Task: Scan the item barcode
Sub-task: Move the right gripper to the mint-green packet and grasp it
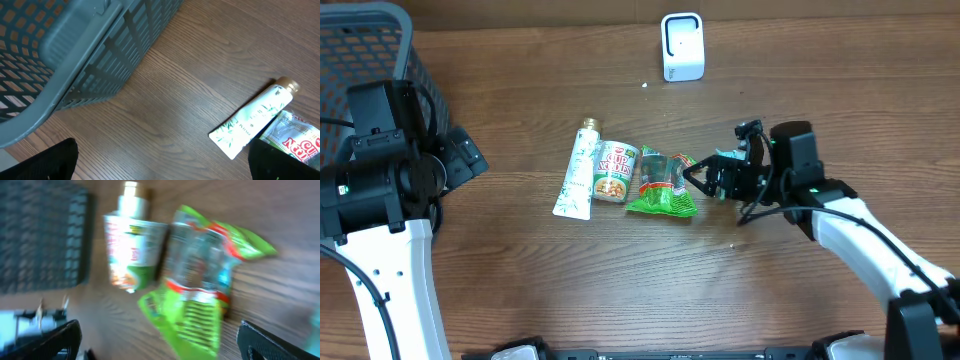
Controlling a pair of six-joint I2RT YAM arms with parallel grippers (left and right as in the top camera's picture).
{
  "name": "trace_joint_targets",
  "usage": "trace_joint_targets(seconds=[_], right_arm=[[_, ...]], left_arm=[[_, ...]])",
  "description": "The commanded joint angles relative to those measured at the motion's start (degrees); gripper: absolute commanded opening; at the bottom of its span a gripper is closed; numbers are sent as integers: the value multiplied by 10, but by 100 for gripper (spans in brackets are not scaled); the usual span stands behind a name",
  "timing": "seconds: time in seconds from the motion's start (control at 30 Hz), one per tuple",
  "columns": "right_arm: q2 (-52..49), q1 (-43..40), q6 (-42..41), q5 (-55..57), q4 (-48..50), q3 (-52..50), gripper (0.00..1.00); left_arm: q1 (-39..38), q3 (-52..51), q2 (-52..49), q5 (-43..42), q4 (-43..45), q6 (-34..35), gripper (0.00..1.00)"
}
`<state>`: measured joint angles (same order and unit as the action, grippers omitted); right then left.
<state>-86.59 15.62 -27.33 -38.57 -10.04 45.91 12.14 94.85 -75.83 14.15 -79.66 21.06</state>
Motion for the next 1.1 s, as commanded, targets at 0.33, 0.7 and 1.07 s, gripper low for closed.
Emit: trace_joint_targets(seconds=[0.33,0.7,1.07], right_arm=[[-46,-17,-70,134,-49,7,100],[-45,-113,83,83,-221,137,100],[-69,-136,358,161,-238,218,94]], left_arm=[[2,-2,5,-2,2,8,100],[2,-2,5,-2,2,8,100],[2,-2,5,-2,2,8,100]])
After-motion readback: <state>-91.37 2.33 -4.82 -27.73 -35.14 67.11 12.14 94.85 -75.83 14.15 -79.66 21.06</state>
